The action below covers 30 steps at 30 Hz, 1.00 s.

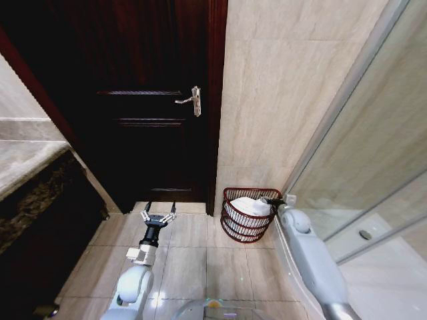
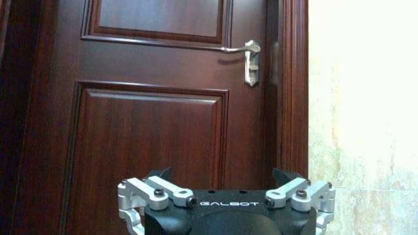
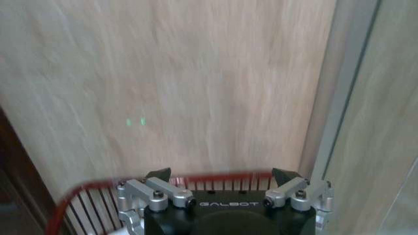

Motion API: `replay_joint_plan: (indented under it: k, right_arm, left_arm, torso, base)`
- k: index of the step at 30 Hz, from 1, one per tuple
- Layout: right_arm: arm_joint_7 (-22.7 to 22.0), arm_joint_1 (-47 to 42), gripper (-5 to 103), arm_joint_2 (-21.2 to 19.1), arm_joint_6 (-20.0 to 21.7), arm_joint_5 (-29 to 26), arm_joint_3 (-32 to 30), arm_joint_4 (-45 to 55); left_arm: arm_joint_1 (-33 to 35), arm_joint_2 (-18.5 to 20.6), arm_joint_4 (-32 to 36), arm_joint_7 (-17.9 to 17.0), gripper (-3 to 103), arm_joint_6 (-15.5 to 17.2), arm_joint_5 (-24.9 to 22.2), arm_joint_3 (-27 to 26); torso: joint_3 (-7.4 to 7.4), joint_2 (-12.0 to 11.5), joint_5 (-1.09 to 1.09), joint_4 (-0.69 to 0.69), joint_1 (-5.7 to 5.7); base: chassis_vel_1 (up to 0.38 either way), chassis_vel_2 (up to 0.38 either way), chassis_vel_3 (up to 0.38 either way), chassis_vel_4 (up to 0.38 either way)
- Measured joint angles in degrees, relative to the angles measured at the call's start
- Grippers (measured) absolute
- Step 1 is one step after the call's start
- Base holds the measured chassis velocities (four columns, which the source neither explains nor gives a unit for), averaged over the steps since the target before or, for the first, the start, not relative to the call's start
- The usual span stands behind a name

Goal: Discard the used towel into the hamper.

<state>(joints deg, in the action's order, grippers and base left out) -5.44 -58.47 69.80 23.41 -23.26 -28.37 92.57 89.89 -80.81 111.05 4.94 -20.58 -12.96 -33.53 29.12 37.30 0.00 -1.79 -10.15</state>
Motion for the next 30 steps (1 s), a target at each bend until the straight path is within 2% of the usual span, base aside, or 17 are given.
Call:
replay_joint_plan:
  k: [1, 4, 5, 8, 9, 11, 13, 16, 17, 19, 25, 30]
  right_arm:
    - [0.0, 0.0, 100, 0.0, 0.0, 0.0, 0.0, 0.0]
    - [-0.2, -6.4, 100, 1.1, -8.1, 4.3, -1.5, 7.8]
    - [-0.2, -6.4, 100, 1.1, -8.1, 4.3, -1.5, 7.8]
    - [-0.2, -13.3, 100, 4.0, -14.9, 11.1, -3.0, 13.7]
    - [-0.2, -13.3, 100, 4.0, -14.9, 11.1, -3.0, 13.7]
    - [-0.4, -17.9, 100, 7.2, -18.4, 14.5, -4.3, 17.4]
    - [-0.4, -19.1, 100, 8.1, -19.3, 15.2, -4.6, 18.3]
    - [0.6, -24.3, 100, 12.8, -24.2, 20.0, -6.2, 21.0]
    - [0.6, -24.3, 100, 12.8, -24.2, 20.0, -6.2, 21.0]
    - [1.3, -27.9, 100, 14.6, -27.8, 22.6, -6.4, 21.7]
    - [0.8, -35.0, 100, 14.7, -32.9, 23.5, -5.5, 22.2]
    - [0.8, -38.1, 100, 15.1, -33.6, 23.6, -5.0, 24.4]
  left_arm:
    - [0.0, 0.0, 0.0, 0.0, 100, 0.0, 0.0, 0.0]
    - [0.0, -0.4, -0.5, -0.3, 100, -0.6, -0.4, 0.2]
    - [0.0, -0.4, -0.5, -0.3, 100, -0.6, -0.4, 0.2]
    - [0.1, -0.5, -0.9, -0.6, 100, -0.8, -0.5, 0.8]
    - [0.1, -0.5, -0.9, -0.6, 100, -0.8, -0.5, 0.8]
    - [-0.1, -1.2, -1.6, -0.6, 100, -0.8, -0.3, 1.3]
    - [-0.2, -1.6, -1.8, -0.5, 100, -0.8, -0.1, 1.4]
    - [-0.6, -3.6, -2.7, -0.4, 100, -0.6, 0.3, 1.9]
    - [-0.6, -3.6, -2.7, -0.4, 100, -0.6, 0.3, 1.9]
    - [-0.4, -3.9, -3.0, -0.3, 100, -0.7, 0.7, 2.3]
    - [0.1, -4.2, -4.3, -0.4, 100, -1.5, 2.3, 2.6]
    - [0.4, -3.5, -4.4, -0.4, 100, -1.5, 2.6, 2.5]
  torso:
    - [0.00, 0.0, 0.00, 0.00, 0.00]
    - [0.00, 0.0, -0.02, -0.02, 0.00]
    - [0.00, 0.0, -0.02, -0.02, 0.00]
    - [0.00, 0.0, -0.01, 0.00, 0.00]
    - [0.00, 0.0, -0.01, 0.00, 0.00]
    - [0.00, 0.0, 0.00, 0.01, 0.01]
    - [0.00, 0.0, -0.01, -0.01, 0.01]
    - [0.00, 0.0, -0.01, -0.02, 0.00]
    - [0.00, 0.0, -0.01, -0.02, 0.00]
    - [0.00, 0.0, 0.00, -0.01, 0.00]
    - [0.00, 0.0, -0.01, -0.01, 0.00]
    - [0.00, 0.0, -0.01, -0.01, 0.00]
  base:
    - [0.000, 0.000, 0.000, 0.000]
    - [0.000, 0.000, 0.000, 0.000]
    - [0.000, 0.000, 0.000, 0.000]
    - [0.000, 0.000, 0.000, 0.000]
    - [0.000, 0.000, 0.000, 0.000]
    - [0.000, 0.000, 0.000, 0.000]
    - [0.000, 0.000, 0.000, 0.000]
    - [0.000, 0.000, 0.000, 0.000]
    - [0.000, 0.000, 0.000, 0.000]
    - [0.000, 0.000, 0.000, 0.000]
    - [0.000, 0.000, 0.000, 0.000]
    - [0.000, 0.000, 0.000, 0.000]
